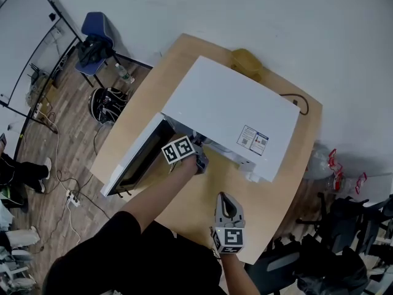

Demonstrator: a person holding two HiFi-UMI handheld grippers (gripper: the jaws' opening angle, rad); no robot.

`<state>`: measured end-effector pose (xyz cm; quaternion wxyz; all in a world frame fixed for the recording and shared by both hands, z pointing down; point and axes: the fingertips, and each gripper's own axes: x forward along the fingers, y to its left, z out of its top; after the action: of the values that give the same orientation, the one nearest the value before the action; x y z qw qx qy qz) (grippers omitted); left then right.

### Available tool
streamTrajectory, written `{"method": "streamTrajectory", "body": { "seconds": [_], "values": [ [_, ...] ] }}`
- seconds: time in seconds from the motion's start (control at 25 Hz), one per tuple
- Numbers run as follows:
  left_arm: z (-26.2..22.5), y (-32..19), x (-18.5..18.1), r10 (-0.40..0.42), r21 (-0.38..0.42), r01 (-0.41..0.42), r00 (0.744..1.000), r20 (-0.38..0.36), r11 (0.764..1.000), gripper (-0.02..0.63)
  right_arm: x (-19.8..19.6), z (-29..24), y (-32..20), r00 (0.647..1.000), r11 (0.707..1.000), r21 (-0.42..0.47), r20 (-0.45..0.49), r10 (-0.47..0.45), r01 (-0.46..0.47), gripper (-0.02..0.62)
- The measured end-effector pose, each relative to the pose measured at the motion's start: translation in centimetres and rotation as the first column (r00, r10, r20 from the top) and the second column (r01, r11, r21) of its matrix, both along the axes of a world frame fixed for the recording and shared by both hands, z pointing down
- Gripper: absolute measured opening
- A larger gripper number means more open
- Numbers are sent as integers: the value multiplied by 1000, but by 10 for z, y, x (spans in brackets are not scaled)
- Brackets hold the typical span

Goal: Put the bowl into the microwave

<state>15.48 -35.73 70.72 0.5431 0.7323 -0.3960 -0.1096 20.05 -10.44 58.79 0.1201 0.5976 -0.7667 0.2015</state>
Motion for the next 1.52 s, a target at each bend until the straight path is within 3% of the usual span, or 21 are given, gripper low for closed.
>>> {"method": "streamTrajectory", "body": {
  "seconds": [0.12, 0.48, 0.84, 1.16, 1.32, 1.52],
  "values": [
    [1, -2, -4, -3, 44, -2, 993, 122, 999, 245, 3, 3, 2, 1000, 1000, -6, 4, 6, -6, 60],
    [3, -14, -11, -26, 127, -8, 965, 261, 992, 267, 2, 0, 5, 1000, 1000, 3, 13, 0, 0, 60],
    [4, -19, -11, -18, 233, -85, 912, 409, 969, 323, 13, 6, 11, 999, 999, -6, 14, 32, -32, 60],
    [0, -21, -20, -104, 273, -52, 844, 525, 961, 379, 16, 12, 19, 999, 999, -29, 4, 42, -42, 60],
    [-3, -26, -29, -129, 242, 10, 868, 480, 970, 379, 14, 11, 18, 999, 999, -27, 13, 39, -39, 58],
    [-11, -25, -5, -44, 254, -79, 896, 443, 964, 379, 11, 9, 18, 999, 999, -20, 17, 37, -37, 60]
  ]
}}
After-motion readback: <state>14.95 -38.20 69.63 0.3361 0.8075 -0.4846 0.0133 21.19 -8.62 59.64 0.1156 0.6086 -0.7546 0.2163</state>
